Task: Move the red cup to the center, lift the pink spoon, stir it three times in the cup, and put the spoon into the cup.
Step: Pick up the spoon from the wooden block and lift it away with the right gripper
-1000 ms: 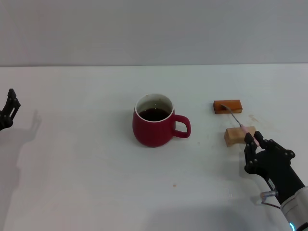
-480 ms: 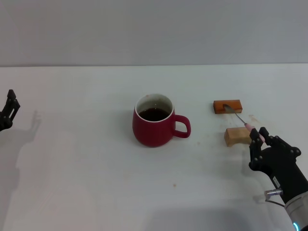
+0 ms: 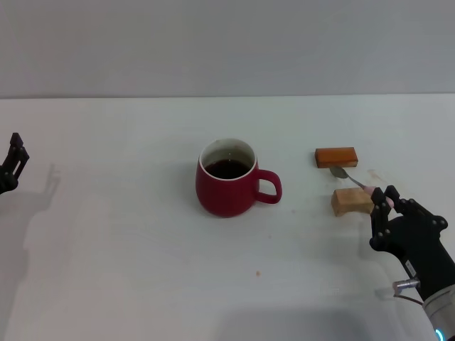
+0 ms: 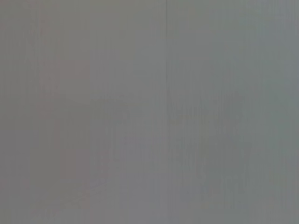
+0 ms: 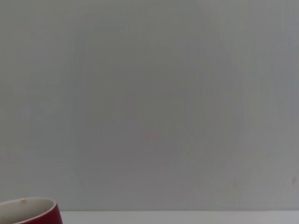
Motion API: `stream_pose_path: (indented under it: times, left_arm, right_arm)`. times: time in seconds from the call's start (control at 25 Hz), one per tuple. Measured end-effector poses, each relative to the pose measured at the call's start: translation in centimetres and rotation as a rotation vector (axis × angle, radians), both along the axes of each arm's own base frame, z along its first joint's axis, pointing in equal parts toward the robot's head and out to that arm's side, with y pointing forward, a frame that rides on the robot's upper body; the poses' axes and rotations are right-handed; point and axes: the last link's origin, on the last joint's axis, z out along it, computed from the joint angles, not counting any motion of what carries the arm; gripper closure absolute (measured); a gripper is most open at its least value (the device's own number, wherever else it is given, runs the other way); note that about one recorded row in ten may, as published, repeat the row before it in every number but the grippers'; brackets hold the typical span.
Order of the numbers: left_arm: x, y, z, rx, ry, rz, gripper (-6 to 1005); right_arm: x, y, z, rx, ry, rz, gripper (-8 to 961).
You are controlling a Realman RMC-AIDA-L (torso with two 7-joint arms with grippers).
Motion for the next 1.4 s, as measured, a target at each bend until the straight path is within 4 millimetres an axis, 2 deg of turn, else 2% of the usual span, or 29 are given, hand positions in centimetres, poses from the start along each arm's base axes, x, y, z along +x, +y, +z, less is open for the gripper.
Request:
stream_pose_path:
  times: [0.88,1.4]
  left_arm:
    - [0.1,0.0,0.0,0.001,-0.001,-0.002,157]
    - [0.1,0.1,-0.1,-0.004,-0.001,0.001,156]
  right_arm:
    - [-0.3,0.2,0.5,0.032,0.005,0.026,820]
    - [-1.6,0.3,1.2,0.078,0.037,0.09,820]
